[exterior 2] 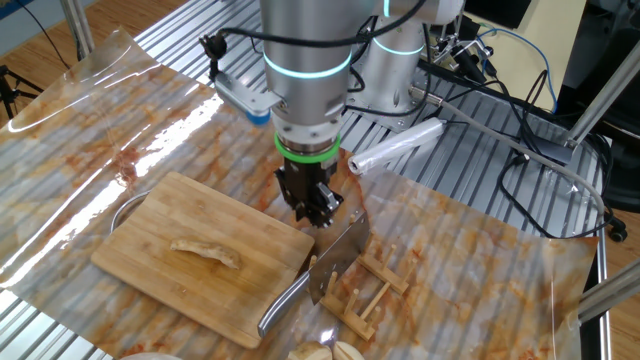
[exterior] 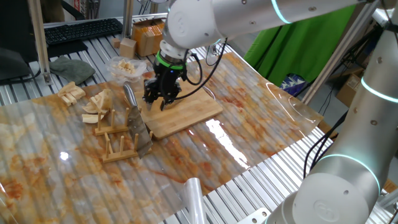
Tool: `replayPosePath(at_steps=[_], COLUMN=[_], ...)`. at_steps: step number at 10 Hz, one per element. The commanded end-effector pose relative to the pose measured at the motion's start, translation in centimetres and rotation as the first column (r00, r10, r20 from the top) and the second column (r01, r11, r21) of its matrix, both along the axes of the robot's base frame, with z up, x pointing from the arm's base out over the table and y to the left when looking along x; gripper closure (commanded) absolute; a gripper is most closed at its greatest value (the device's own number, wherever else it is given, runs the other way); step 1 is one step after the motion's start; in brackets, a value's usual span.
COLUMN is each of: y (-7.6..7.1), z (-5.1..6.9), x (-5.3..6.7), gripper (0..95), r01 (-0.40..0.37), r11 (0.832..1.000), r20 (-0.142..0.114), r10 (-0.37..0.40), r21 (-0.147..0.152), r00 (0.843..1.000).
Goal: Slice the lotus root
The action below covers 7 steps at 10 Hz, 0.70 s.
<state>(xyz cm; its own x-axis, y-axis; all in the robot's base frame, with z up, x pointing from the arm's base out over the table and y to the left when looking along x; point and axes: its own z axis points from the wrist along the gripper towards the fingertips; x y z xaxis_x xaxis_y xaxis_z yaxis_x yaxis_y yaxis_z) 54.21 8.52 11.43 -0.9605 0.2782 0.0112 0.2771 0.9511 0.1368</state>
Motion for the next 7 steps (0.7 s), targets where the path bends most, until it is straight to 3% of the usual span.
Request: replayPosePath(at_steps=[1,7], y=[0.3,1.4], z=[0.1,0.5], x=[0.1,0.0], gripper=[57.0,57.0], r01=[0.004,0.027], r11=[1.0,1.0], r20=[-0.007,-0.009], r10=[-0.004,-0.027], r21=[0.0,0.003], r00=[1.0,1.0])
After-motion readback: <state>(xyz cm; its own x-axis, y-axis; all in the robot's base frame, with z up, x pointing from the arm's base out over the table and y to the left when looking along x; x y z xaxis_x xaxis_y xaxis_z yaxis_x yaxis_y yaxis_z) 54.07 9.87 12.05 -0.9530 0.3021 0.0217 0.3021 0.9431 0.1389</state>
